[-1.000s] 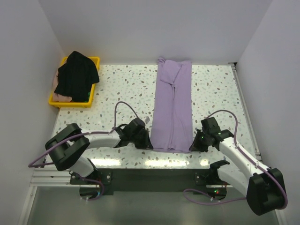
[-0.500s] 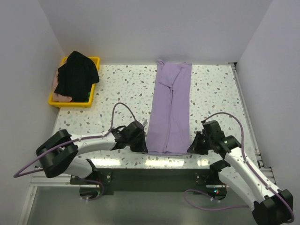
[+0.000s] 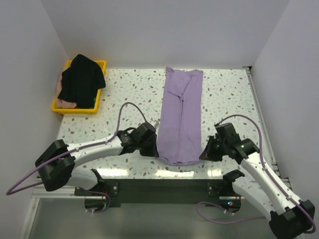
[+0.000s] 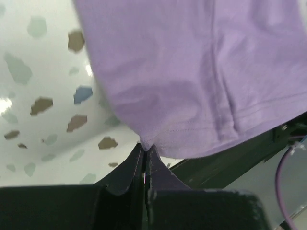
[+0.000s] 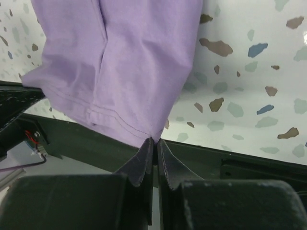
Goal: Fold and stack the t-shirts
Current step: Fold the tshirt
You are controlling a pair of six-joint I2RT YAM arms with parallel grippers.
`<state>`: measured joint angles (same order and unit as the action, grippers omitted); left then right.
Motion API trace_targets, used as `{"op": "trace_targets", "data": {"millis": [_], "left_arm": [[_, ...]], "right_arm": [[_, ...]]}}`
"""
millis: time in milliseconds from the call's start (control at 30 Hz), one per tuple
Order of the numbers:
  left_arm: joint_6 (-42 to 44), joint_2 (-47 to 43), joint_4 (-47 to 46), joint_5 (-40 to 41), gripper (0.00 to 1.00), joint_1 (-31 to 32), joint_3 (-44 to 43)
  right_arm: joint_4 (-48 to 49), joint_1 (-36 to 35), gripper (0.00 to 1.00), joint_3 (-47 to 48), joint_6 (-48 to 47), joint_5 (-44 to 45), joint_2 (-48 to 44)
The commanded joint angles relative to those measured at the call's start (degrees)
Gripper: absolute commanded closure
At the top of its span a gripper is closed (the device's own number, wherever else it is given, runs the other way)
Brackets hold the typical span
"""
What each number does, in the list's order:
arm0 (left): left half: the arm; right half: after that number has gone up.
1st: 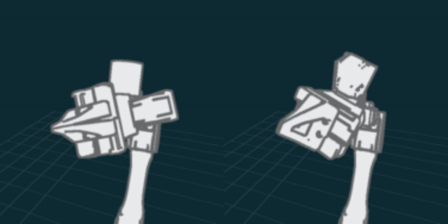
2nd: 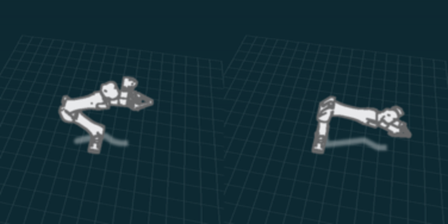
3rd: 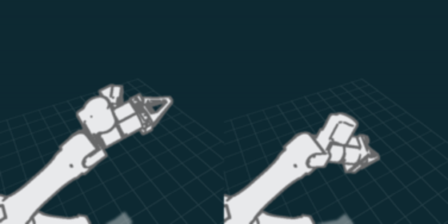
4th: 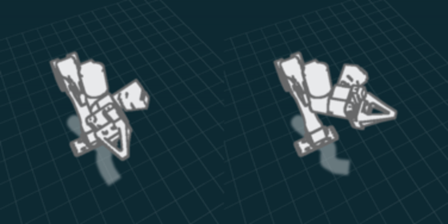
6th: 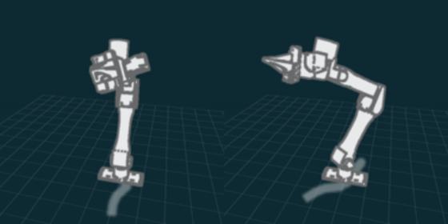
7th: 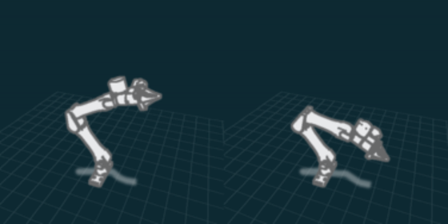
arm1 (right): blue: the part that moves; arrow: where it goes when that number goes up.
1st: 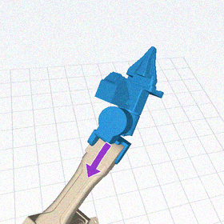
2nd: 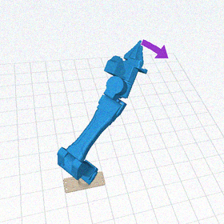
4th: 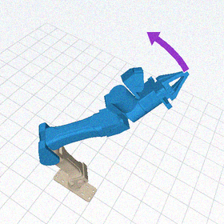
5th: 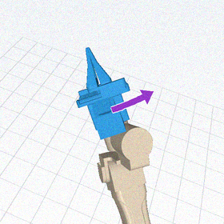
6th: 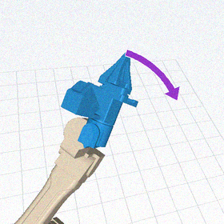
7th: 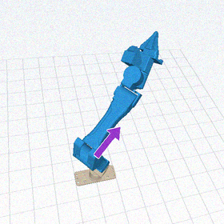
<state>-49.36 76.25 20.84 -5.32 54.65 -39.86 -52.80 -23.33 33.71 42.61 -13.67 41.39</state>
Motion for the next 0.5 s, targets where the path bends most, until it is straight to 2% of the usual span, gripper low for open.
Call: {"op": "trace_targets", "data": {"millis": [0,200,467], "left_arm": [[4.18,3.11,0.78,1.46,1.00,-4.19,-7.76],[5.86,11.98,-1.24,-0.21,1.00,-10.43,-17.69],[5.77,26.56,-3.00,-0.66,1.00,-15.54,-30.71]], "right_arm": [[4.45,-0.05,1.00,5.21,-1.04,2.33,5.71],[13.58,-0.13,1.00,12.42,0.54,8.57,17.22],[24.48,2.06,1.00,20.86,1.60,14.54,33.40]]}}
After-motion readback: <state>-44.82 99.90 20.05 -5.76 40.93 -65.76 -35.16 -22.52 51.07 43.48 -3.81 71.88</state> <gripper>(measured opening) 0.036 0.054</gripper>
